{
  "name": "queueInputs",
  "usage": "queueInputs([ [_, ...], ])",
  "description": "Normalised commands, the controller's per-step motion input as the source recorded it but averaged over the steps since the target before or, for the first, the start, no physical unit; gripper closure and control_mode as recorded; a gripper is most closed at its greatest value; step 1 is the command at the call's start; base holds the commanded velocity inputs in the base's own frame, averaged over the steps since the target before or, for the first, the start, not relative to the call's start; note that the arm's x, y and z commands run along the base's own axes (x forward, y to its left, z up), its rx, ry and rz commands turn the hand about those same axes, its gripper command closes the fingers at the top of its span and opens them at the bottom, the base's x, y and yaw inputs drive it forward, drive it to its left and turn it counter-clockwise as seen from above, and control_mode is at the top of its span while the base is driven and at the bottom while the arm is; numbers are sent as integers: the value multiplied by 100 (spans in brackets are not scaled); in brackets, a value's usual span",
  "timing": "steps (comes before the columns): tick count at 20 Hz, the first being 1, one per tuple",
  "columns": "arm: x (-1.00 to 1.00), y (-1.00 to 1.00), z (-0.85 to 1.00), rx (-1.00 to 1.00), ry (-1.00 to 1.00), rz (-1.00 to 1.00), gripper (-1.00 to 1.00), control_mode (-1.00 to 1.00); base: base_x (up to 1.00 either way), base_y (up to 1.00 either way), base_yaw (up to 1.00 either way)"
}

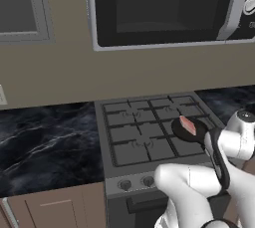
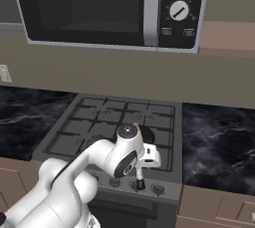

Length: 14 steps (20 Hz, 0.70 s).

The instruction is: Pick up the pan with the steak in it and place it on the dining table. Then place the steak on the plate.

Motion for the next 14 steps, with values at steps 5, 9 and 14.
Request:
queueInputs([
  [5, 1, -3, -8, -1, 1, 0, -100, -100, 0, 0, 0],
  [9, 4, -8, -21, 0, 2, 0, -100, -100, 0, 0, 0],
  [14, 5, -9, -28, 4, 2, 0, -100, -100, 0, 0, 0],
])
